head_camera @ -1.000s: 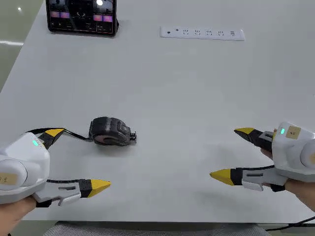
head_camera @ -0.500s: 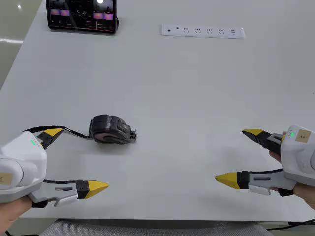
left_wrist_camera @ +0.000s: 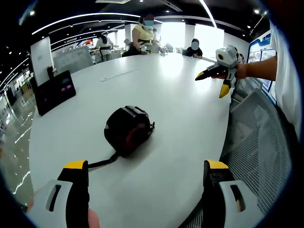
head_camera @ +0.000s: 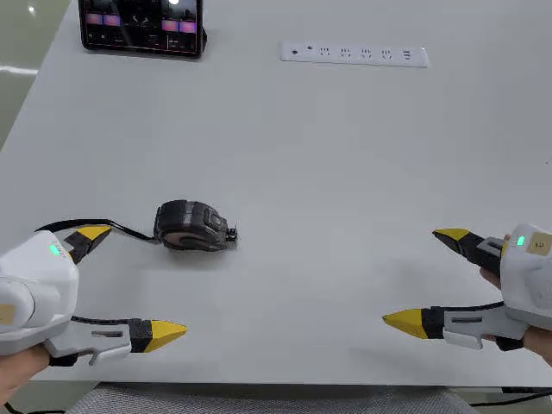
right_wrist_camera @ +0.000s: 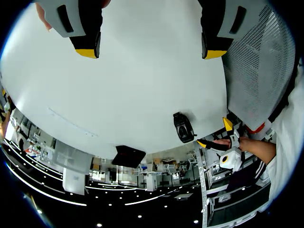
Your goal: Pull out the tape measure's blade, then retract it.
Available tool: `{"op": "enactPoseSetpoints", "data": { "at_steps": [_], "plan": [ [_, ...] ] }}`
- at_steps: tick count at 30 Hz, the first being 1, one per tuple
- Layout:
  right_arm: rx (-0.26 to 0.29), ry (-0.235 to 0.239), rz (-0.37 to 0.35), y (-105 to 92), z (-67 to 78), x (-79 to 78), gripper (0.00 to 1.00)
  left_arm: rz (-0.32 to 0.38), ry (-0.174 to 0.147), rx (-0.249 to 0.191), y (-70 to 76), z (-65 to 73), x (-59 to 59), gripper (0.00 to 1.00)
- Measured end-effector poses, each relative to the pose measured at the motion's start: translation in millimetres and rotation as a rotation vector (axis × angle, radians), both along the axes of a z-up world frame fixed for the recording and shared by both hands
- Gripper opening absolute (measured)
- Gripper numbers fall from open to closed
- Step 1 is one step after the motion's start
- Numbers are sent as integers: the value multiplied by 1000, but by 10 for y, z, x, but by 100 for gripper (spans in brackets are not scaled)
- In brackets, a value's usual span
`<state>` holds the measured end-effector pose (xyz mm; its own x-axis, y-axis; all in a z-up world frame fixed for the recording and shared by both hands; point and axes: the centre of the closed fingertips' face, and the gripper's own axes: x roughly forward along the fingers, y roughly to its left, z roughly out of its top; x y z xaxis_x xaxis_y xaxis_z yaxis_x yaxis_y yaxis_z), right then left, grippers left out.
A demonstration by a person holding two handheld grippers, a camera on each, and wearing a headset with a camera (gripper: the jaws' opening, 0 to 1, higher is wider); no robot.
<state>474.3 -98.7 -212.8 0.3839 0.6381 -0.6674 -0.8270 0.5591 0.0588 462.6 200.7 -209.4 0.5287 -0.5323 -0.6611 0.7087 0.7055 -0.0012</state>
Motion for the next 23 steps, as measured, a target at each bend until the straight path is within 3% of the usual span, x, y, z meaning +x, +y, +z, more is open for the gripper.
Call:
{"op": "enactPoseSetpoints", "data": {
  "at_steps": [6,7,8,9,11,12,14,23],
  "plan": [
    [-3,4,-9,-44,10,-22,87,12,6,3,37,2,1,97],
    [-4,3,-11,-54,10,-26,87,14,-6,9,53,9,13,98],
    [-4,4,-12,-59,10,-29,87,14,18,-1,51,-2,-11,95],
    [-5,4,-13,-67,10,-34,87,26,5,6,76,1,14,95],
    [-5,5,-14,-74,7,-43,87,23,26,-8,67,-8,-16,93],
    [-7,6,-14,-85,2,-47,87,24,17,-2,74,-3,-9,91],
    [-10,9,-13,-91,-2,-62,87,24,7,-4,73,0,-2,98],
    [-11,11,-17,-108,-4,-92,87,19,19,-14,65,-10,-37,98]
  ]
}}
